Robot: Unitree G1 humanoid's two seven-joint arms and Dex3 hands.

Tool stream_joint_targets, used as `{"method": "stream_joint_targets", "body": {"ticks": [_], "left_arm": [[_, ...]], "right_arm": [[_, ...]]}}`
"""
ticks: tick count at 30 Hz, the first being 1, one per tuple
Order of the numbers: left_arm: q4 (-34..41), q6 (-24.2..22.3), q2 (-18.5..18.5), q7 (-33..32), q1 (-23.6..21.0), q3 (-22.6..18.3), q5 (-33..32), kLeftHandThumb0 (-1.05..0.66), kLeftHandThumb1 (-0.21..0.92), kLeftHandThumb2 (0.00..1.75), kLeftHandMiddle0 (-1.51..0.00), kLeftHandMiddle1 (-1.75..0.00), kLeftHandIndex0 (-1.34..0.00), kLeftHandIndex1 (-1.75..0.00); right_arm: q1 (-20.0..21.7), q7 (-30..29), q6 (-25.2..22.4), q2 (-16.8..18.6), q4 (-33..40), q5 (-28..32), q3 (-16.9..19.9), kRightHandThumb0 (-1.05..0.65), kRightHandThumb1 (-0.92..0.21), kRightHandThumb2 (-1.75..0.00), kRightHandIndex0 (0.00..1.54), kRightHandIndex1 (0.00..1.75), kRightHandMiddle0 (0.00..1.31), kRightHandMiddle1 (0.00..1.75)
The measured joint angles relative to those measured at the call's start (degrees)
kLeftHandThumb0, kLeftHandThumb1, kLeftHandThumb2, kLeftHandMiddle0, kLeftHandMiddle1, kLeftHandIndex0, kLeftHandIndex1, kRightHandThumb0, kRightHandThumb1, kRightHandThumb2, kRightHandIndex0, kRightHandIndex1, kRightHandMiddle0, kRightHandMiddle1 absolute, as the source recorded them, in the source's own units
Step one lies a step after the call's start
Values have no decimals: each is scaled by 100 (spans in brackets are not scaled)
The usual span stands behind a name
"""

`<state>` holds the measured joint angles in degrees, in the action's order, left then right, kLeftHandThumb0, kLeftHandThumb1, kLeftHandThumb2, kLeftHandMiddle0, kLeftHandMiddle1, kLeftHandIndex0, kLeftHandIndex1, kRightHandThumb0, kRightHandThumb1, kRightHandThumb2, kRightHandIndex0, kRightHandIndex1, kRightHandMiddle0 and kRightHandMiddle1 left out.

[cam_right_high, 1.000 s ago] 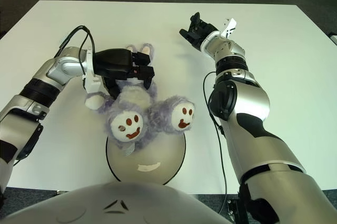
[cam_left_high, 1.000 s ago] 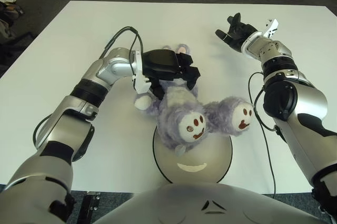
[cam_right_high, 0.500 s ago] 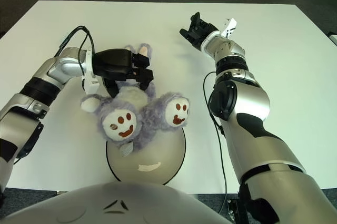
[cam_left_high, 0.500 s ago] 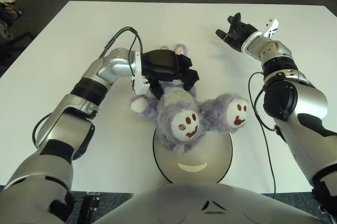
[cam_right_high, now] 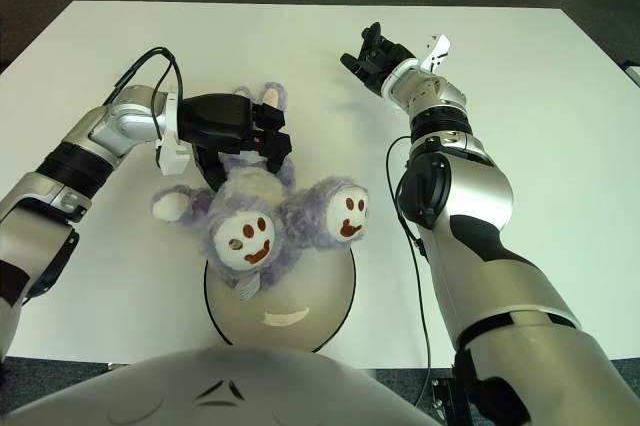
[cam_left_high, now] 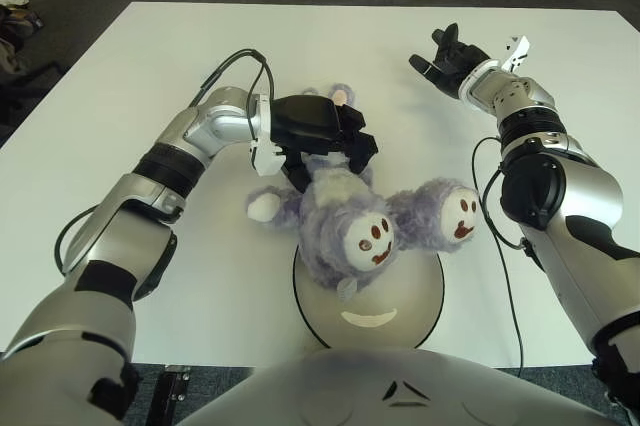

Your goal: Put the doll into the plate.

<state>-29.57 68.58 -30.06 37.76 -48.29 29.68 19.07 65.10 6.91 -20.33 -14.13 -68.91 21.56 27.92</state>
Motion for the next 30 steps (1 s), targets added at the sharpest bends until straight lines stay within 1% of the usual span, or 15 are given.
{"method": "stream_joint_targets", "body": {"ticks": [4,7,10,12,16,17,21,22,25,26,27,28,30], "left_arm": [[-31,102,-38,98,-135,123,75,-1,16,135,-3,-96,-1,-120],[-104,147,-58,201,-208,237,70,3,17,136,-1,-90,0,-110],[-186,146,-69,283,-248,311,62,4,18,136,0,-88,0,-106],[-194,107,-80,337,-254,343,32,7,20,137,0,-82,0,-93],[-134,-183,-96,581,-252,430,-136,9,23,137,0,-75,0,-79],[-100,-263,-104,652,-248,443,-186,10,24,137,0,-73,0,-73],[116,-740,-154,1075,-225,517,-502,11,27,136,0,-68,0,-53],[172,-844,-163,1173,-217,534,-561,11,27,136,0,-68,0,-51],[309,-1114,-182,1450,-183,553,-705,11,30,136,0,-66,0,-31],[334,-1176,-186,1511,-178,553,-728,11,30,136,0,-65,0,-29],[361,-1237,-190,1580,-175,553,-746,12,31,136,0,-66,0,-22],[382,-1287,-192,1653,-175,553,-762,12,31,136,-1,-66,0,-19],[405,-1351,-195,1756,-176,553,-776,12,33,136,0,-64,0,-8]], "right_arm": [[0,6,0,0,0,0,-1,10,-9,-147,18,120,5,138],[0,7,0,1,0,0,-3,9,-9,-147,19,121,5,138],[0,11,0,1,1,0,-7,9,-10,-147,19,122,6,138],[0,13,0,1,3,0,-10,9,-9,-147,19,122,6,138],[0,13,0,1,14,0,-15,9,-9,-147,20,124,7,139],[0,13,0,1,16,0,-17,9,-9,-147,20,124,6,139],[0,13,0,2,21,0,-16,9,-9,-147,18,124,5,138],[0,12,0,2,22,0,-17,9,-9,-147,18,123,4,138],[0,11,0,2,26,0,-18,9,-8,-147,14,121,2,137],[0,11,0,2,27,0,-18,9,-8,-147,14,120,2,137],[0,10,0,2,27,0,-18,9,-8,-147,14,120,2,137],[0,10,0,2,28,0,-18,9,-8,-147,14,120,2,137],[0,10,0,2,27,0,-18,9,-8,-147,14,120,2,137]]}}
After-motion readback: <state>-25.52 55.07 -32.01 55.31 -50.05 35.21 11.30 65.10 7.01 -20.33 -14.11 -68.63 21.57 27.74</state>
